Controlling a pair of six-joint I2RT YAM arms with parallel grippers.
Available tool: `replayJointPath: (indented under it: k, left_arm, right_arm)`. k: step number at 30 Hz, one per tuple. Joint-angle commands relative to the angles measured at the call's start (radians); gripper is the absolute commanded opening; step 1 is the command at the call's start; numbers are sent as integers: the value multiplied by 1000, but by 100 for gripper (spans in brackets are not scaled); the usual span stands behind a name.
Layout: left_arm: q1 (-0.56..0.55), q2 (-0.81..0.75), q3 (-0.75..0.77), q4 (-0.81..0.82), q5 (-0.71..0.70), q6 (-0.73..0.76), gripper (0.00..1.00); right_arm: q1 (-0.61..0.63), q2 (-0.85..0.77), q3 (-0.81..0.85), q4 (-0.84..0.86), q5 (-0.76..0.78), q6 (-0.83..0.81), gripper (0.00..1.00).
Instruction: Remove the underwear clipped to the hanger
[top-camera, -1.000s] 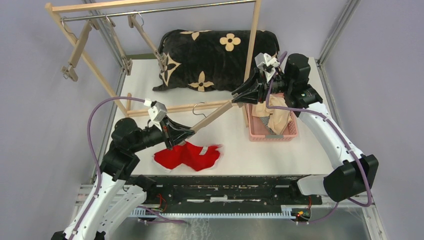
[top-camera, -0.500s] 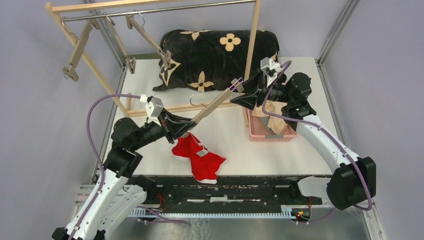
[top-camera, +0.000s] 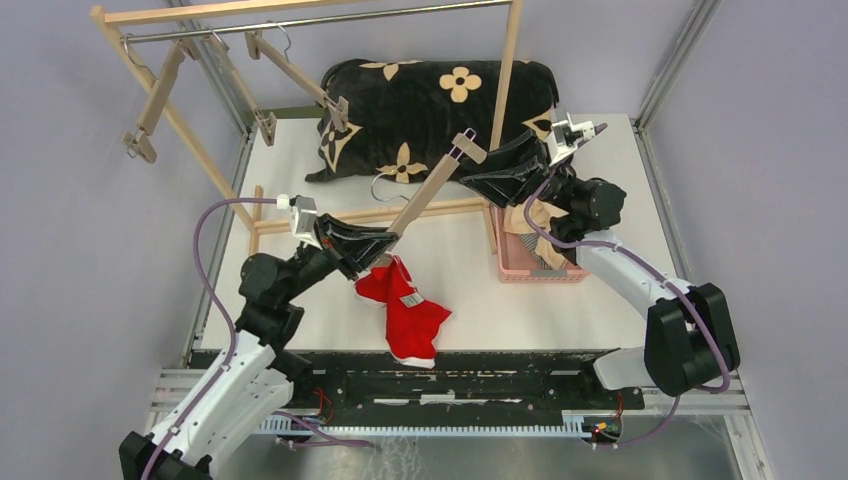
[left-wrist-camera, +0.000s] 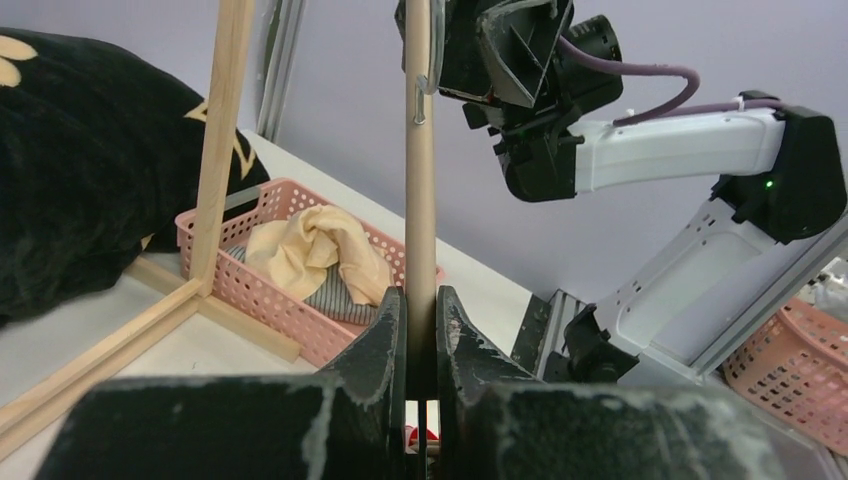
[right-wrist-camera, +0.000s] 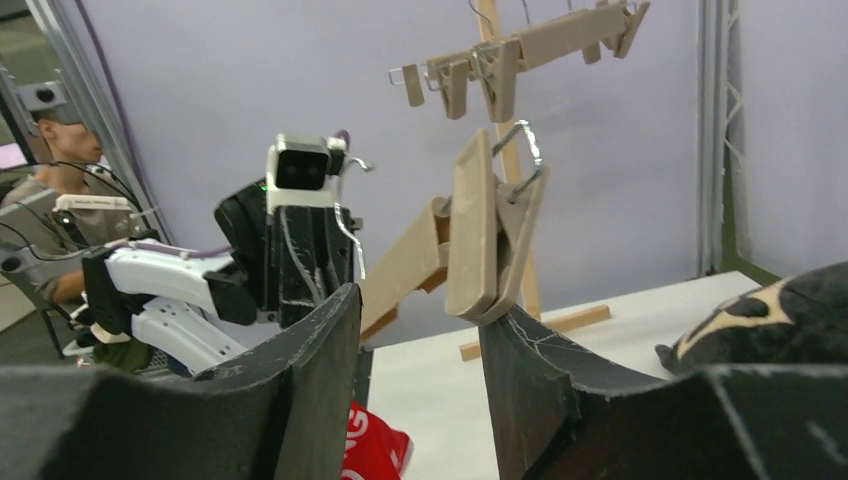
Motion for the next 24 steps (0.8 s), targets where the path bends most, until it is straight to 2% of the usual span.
replayJointPath:
  k: [1,16,24]
  left_arm:
    - [-2,27,-30,312,-46,-123,3]
    - [-100,219,31,459,-31,-147,3]
    - [-148,230,32,505,-36,-149,3]
  right_arm:
    - [29,-4,29,150,36,72,55]
    - [82,34,85,150,56,78,53]
    - [94,47,97,150,65,68,53]
